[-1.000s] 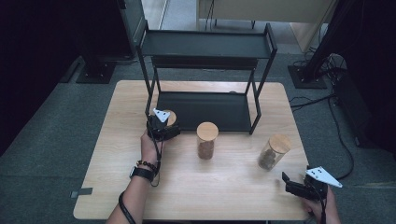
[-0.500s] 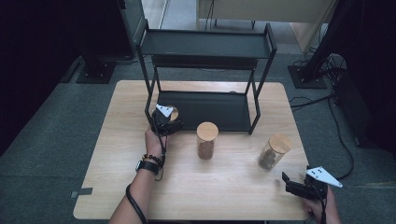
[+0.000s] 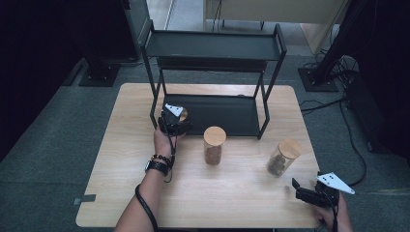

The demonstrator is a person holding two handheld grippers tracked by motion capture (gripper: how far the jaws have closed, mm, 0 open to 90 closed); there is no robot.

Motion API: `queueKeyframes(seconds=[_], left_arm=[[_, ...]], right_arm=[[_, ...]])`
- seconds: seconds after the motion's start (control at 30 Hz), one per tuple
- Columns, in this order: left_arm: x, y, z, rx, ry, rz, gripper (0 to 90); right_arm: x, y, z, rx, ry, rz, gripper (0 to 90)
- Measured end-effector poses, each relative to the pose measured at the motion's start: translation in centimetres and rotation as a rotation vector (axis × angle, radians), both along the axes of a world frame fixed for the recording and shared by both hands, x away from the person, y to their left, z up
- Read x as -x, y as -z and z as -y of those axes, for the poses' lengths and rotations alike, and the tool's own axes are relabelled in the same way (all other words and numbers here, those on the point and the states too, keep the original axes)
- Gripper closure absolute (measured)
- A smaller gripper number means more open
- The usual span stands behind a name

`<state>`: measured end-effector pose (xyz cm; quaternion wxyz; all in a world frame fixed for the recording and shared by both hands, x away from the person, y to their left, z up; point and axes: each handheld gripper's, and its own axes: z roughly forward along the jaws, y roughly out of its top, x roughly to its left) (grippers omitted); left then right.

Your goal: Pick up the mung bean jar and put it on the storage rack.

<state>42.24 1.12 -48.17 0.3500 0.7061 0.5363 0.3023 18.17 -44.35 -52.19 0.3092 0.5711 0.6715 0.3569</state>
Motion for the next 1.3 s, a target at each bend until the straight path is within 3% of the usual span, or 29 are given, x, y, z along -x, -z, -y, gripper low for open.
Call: queueKeyframes(seconds=[0.27,0.47,0.7,0.77,0.9,0.97,1.3], left_arm=[[-0.7,0.6,0.3,-0.002,-0.011,-0.009,25.2],[-0.6,0.7,0.4,0.025,-0.023,0.002,24.8],[0.1,1.1,0.6,0.001,-0.008,0.002,17.9],[0.4,1.4,0.6,0.018,0.006,-0.014,12.2],[1.0,2.1,0.5,0.024,0.005,-0.011,11.0],[1.2,2.4,0.5,0.016,0.021,-0.020,3.2],[2.6,3.6,0.3,0.023,0.021,-0.026,0.0]], right_arm=[[0.0,0.0,0.0,0.001,0.002,0.000,1.0],[0.0,0.0,0.0,-0.001,0.001,0.000,1.0],[0.0,0.0,0.0,0.000,0.001,0.001,1.0],[0.0,0.0,0.1,-0.001,0.002,0.003,1.0],[0.1,0.0,0.0,0.002,0.004,0.004,1.0],[0.1,0.0,-0.1,0.005,0.004,0.003,1.0],[0.0,0.0,-0.1,0.005,0.003,0.003,1.0]])
